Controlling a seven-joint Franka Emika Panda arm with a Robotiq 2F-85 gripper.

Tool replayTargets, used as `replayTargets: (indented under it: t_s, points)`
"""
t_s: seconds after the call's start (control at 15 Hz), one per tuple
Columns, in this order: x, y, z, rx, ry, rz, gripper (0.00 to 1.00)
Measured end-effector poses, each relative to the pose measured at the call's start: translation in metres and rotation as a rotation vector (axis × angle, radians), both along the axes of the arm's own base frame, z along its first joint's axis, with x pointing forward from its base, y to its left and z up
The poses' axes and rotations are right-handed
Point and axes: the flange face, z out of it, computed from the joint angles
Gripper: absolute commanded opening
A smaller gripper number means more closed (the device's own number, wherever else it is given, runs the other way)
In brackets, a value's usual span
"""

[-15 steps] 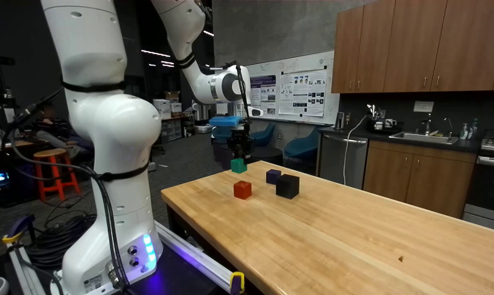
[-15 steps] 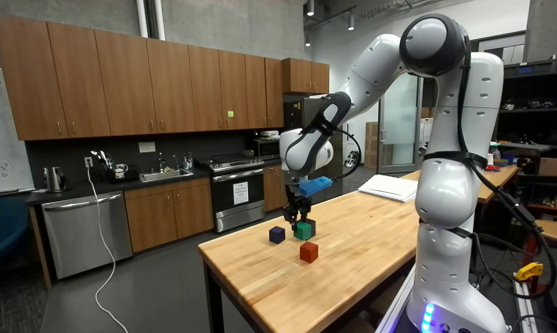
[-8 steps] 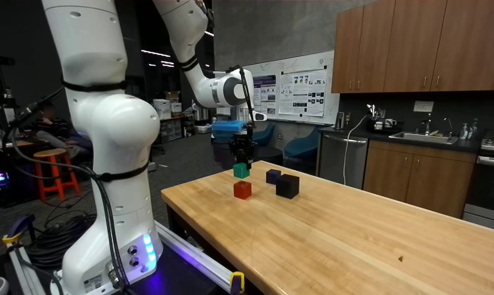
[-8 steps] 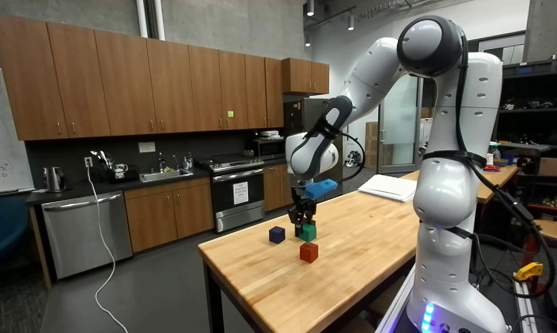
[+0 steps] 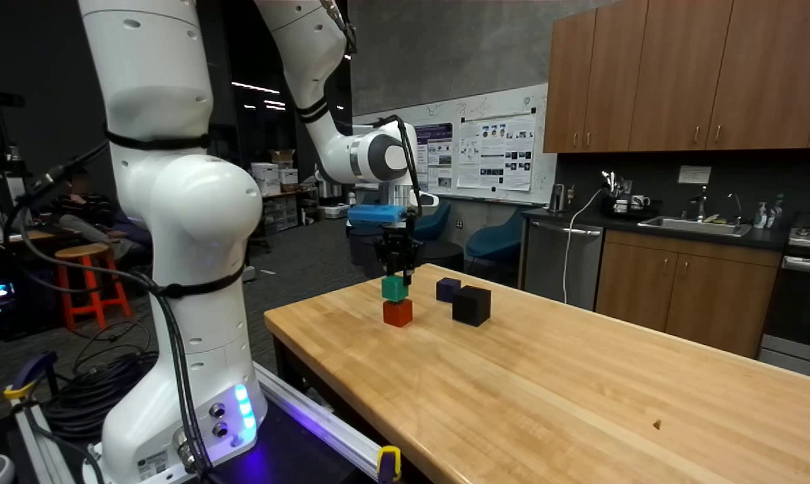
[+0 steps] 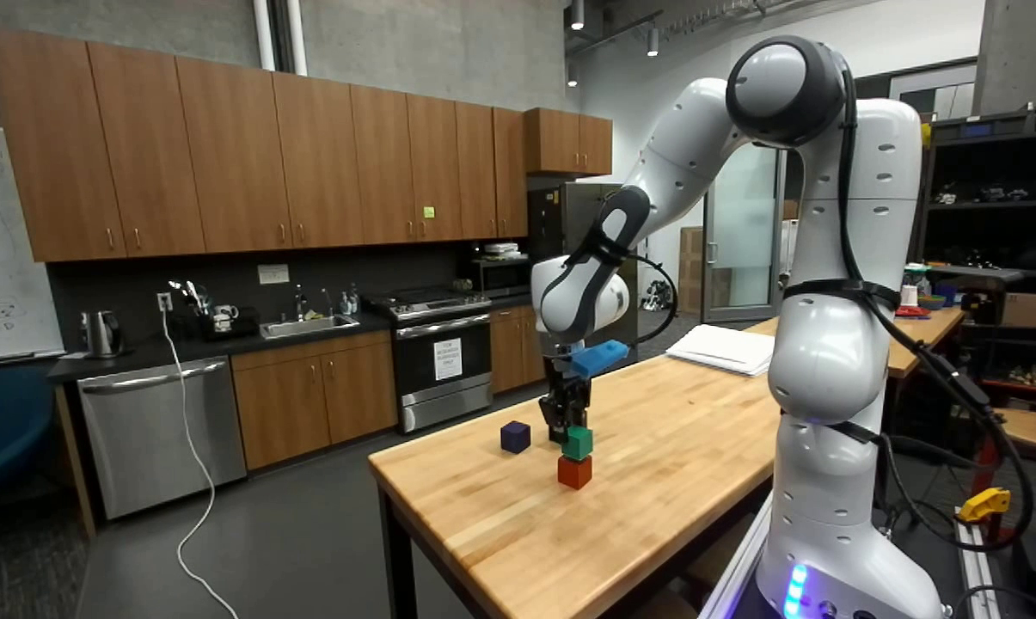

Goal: Swap the orange and green blocks' positions

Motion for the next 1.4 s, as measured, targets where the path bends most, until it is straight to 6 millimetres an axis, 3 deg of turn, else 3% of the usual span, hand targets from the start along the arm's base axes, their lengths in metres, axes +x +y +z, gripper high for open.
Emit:
replayTargets:
  t_s: [0.07, 0.2, 0.47, 0.8, 1.4]
  points:
    - [0.000, 0.000, -0.002, 0.000, 0.003, 0.001, 0.74]
    - [0.001, 0.000, -0.003, 0.000, 0.005, 0.003, 0.79]
    - [0.008, 0.000, 0.005, -0.001, -0.010, 0.003, 1.00]
    - [0.017, 0.000, 0.033, -0.006, -0.041, 0.001, 1.00]
    - [0.002, 0.017, 0.134, -0.024, 0.012, -0.022, 1.00]
